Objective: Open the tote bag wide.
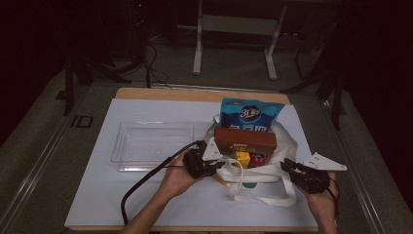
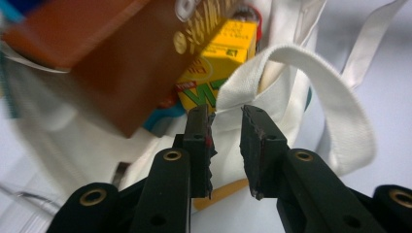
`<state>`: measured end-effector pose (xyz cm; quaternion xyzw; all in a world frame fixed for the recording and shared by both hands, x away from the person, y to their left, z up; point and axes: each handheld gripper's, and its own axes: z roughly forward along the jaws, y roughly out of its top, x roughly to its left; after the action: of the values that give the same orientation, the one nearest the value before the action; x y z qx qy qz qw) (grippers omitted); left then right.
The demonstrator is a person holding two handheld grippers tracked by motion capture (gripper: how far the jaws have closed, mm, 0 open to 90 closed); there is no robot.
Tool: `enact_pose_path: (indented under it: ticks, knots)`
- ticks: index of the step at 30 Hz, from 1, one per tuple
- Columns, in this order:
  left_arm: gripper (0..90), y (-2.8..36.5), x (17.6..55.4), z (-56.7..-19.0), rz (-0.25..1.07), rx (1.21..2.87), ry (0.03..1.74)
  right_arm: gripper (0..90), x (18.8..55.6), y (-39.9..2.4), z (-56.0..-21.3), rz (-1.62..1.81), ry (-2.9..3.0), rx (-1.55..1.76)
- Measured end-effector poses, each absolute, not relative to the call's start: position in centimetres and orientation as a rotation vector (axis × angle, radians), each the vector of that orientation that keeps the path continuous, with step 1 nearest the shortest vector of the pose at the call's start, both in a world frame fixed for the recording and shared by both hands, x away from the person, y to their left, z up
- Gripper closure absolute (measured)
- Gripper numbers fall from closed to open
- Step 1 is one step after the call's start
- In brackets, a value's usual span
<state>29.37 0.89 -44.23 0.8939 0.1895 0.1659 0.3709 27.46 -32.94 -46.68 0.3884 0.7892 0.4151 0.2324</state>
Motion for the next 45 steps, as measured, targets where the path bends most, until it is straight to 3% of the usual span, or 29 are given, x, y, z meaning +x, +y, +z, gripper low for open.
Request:
enact_pose_path:
  ticks: [6,31,35,45]
  knots:
    - [81.2,-0.9,29.2,-46.9,0.403,2.393,0.476,77.8,28.3,-32.7,-48.8,1.131,2.219,1.09]
    - [85.9,-1.7,29.7,-49.7,0.387,2.396,0.563,85.6,29.4,-31.9,-52.2,1.113,2.288,1.157]
    - [84.7,-1.5,29.6,-49.5,0.384,2.392,0.54,86.0,29.5,-32.0,-52.3,1.115,2.289,1.148]
    - [70.6,0.1,29.6,-47.6,0.32,2.351,0.479,85.9,29.3,-31.9,-52.6,1.122,2.28,1.155]
